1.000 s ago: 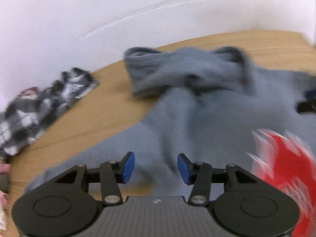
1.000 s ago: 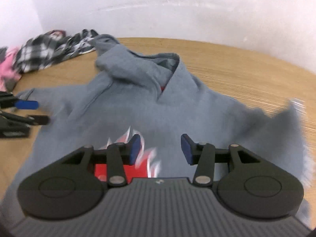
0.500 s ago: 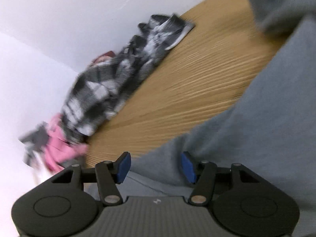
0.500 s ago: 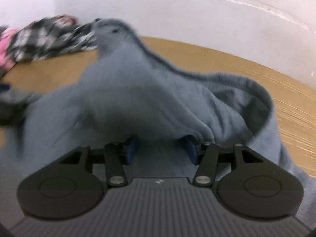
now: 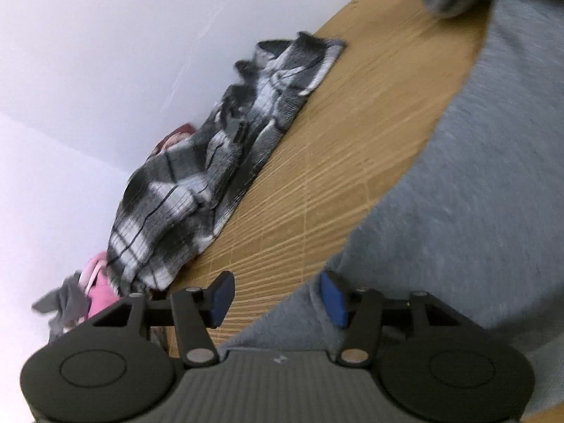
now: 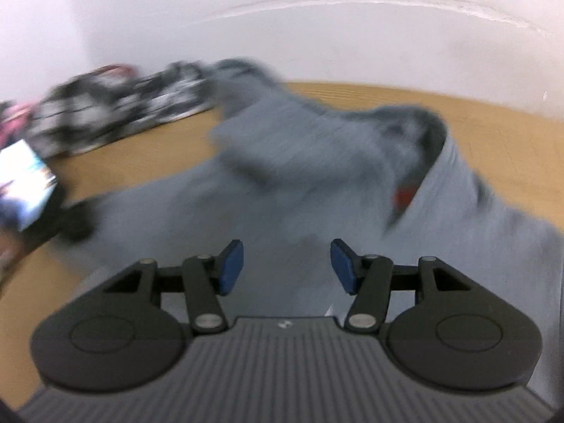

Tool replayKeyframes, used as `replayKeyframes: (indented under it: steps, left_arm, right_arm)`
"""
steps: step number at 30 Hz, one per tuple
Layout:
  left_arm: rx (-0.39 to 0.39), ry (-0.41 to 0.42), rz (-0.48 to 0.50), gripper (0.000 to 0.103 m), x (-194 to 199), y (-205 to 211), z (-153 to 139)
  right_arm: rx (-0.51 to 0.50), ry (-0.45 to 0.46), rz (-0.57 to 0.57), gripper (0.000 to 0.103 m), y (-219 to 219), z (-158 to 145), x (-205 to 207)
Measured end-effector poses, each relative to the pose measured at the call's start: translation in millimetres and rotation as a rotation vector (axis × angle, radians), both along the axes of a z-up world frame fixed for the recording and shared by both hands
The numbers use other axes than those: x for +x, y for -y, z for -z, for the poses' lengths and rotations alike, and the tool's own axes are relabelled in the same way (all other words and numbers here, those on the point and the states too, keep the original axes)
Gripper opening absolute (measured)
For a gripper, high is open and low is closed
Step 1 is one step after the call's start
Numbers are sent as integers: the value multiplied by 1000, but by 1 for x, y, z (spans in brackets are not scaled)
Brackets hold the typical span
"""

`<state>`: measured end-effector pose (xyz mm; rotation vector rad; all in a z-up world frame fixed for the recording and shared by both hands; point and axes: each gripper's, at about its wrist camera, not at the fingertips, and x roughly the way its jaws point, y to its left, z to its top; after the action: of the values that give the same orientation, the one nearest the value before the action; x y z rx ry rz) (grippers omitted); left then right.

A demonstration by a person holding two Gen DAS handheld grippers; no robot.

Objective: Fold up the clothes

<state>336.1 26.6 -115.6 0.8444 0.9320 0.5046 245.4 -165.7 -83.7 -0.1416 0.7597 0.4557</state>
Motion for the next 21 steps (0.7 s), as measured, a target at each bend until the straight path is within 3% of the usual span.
replayKeyframes:
  steps: [4, 8, 10, 13, 17, 21]
  left_arm:
    - [17, -10, 93, 55, -7, -4, 2]
    - [15, -3, 139, 58, -11, -17, 1]
    - [22, -11, 152, 60, -10, -31, 0]
    - [38, -24, 145, 63, -5, -57, -1]
    - [70, -24, 127, 62, 11, -94, 2]
    - [193, -39, 54, 47, 32, -127, 16]
  right_arm:
    - [-7, -41, -88, 57, -22, 0, -83]
    - [8, -87, -148, 63, -57, -1, -148]
    - [49, -128, -165, 63, -85, -2, -165]
    - [41, -97, -167, 63, -132, 0, -183]
    - [131, -128, -181, 64, -191, 0, -185]
    - [137, -75, -206, 74, -242, 4, -183]
